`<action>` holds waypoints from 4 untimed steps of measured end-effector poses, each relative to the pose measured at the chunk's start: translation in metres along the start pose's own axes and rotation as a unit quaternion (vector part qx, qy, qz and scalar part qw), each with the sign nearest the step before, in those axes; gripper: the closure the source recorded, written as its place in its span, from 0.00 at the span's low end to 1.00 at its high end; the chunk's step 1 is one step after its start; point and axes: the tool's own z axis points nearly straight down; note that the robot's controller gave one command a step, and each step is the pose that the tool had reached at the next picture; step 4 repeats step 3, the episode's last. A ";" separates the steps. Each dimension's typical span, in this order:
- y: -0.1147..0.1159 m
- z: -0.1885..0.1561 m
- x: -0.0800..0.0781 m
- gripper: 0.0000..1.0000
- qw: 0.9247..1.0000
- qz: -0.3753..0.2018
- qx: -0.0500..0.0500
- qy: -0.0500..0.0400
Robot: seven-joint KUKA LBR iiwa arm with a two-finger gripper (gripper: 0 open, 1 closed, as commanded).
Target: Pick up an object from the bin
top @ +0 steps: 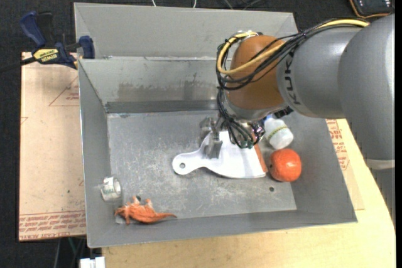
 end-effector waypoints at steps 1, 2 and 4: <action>0.000 0.000 0.000 1.00 1.000 0.000 0.000 0.000; 0.000 -0.004 0.001 1.00 1.000 0.000 0.000 0.002; 0.001 -0.050 0.001 1.00 1.000 0.001 0.000 0.003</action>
Offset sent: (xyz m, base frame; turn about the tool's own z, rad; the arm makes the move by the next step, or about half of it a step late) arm 0.0001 0.0001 0.0415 0.0002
